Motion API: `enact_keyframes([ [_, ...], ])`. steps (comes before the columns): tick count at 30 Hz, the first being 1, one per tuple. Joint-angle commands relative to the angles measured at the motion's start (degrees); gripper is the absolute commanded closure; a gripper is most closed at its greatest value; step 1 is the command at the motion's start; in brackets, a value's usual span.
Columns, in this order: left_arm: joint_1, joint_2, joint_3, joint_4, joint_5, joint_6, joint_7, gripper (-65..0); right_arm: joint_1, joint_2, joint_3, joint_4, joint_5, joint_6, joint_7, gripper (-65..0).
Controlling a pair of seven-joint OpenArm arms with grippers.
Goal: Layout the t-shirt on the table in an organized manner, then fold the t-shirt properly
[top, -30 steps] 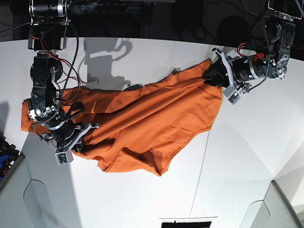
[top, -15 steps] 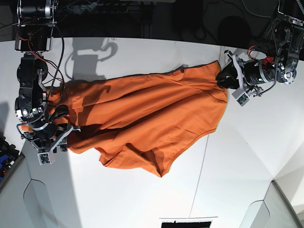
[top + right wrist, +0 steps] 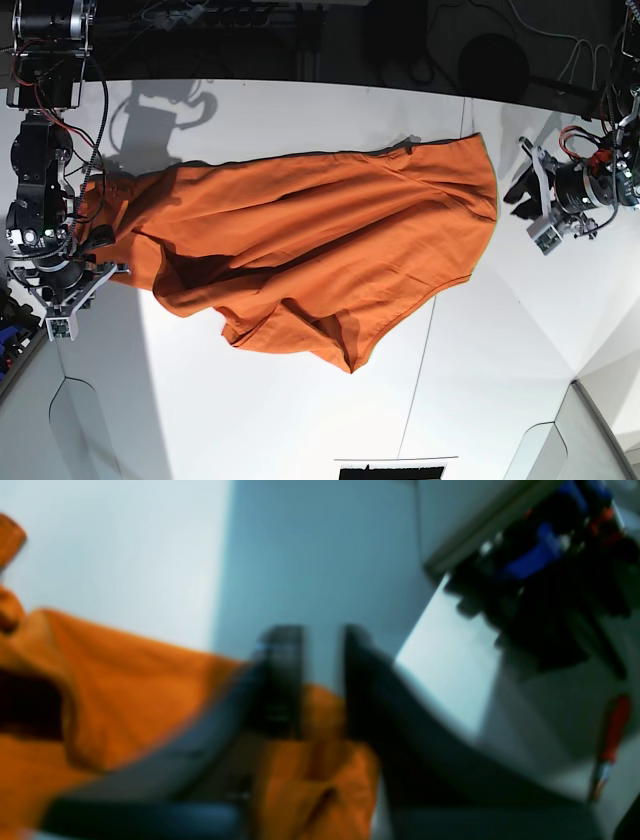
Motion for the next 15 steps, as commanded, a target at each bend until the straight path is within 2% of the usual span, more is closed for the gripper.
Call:
enact_keyframes([
  [1,-0.90,-0.87,-0.50,1.73,-1.53,-0.72,-0.81,-21.1,1.33,0.92,0.35,1.18,-0.24,-0.63,0.24,0.0],
  [6,-1.16,0.33,-0.50,8.17,-4.50,-0.70,-0.85,-21.1,-1.62,0.90,0.44,2.82,1.14,-0.63,-5.27,0.0],
  [15,-2.16,7.26,-0.48,6.05,-3.80,-1.09,-0.81,-21.1,-17.40,-0.15,0.44,13.20,2.34,0.31,-5.64,0.0],
])
